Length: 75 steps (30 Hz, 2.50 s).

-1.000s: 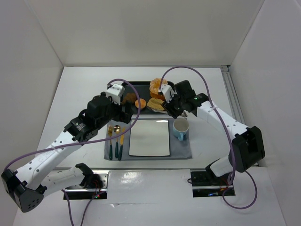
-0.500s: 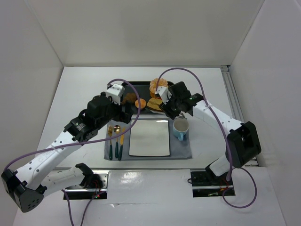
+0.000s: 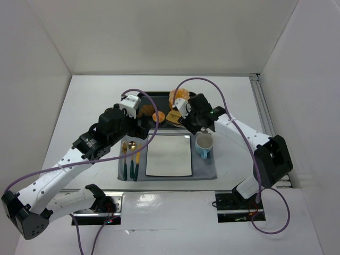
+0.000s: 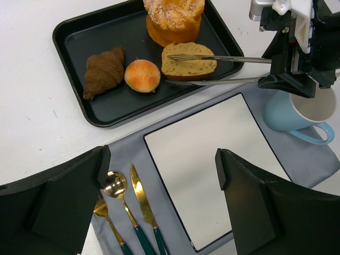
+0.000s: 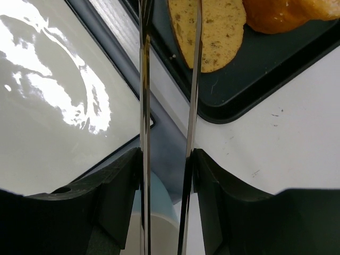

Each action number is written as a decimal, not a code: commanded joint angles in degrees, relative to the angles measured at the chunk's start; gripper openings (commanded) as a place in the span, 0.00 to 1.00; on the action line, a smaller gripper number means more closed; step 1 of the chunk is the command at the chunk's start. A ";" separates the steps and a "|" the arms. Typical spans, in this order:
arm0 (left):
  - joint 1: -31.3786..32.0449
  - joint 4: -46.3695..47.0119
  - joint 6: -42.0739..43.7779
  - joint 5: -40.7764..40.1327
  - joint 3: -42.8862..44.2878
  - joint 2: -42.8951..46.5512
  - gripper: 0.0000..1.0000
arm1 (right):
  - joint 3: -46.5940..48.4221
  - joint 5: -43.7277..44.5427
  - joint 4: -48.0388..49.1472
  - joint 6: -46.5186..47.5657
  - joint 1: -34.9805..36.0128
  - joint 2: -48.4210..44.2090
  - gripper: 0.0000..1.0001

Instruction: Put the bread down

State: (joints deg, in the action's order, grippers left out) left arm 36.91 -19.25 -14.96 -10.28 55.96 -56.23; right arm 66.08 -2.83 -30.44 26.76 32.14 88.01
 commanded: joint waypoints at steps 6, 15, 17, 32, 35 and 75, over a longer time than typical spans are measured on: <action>0.18 2.55 0.90 -0.18 -0.07 0.59 1.00 | 1.86 5.47 2.66 0.39 1.34 1.03 0.52; 0.18 2.55 0.90 -0.18 -0.07 0.59 1.00 | 1.86 9.24 2.66 0.39 1.87 1.55 0.51; 0.18 2.55 0.90 -0.18 -0.07 0.59 1.00 | 1.86 9.77 2.66 0.39 1.87 1.55 0.49; 0.18 2.55 0.90 -0.18 -0.07 0.59 1.00 | 1.33 10.30 1.61 0.92 2.40 0.50 0.32; 0.18 2.55 0.90 -0.18 -0.07 0.59 1.00 | 1.33 9.16 1.09 0.40 2.40 0.50 0.19; -2.00 3.07 1.43 -2.55 -0.59 1.64 1.00 | -2.10 -19.57 -13.60 5.40 1.79 -22.62 0.00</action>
State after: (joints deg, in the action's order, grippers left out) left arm 36.36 -19.20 -14.87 -11.75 55.81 -56.16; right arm 65.43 -16.56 -39.68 29.78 33.98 66.35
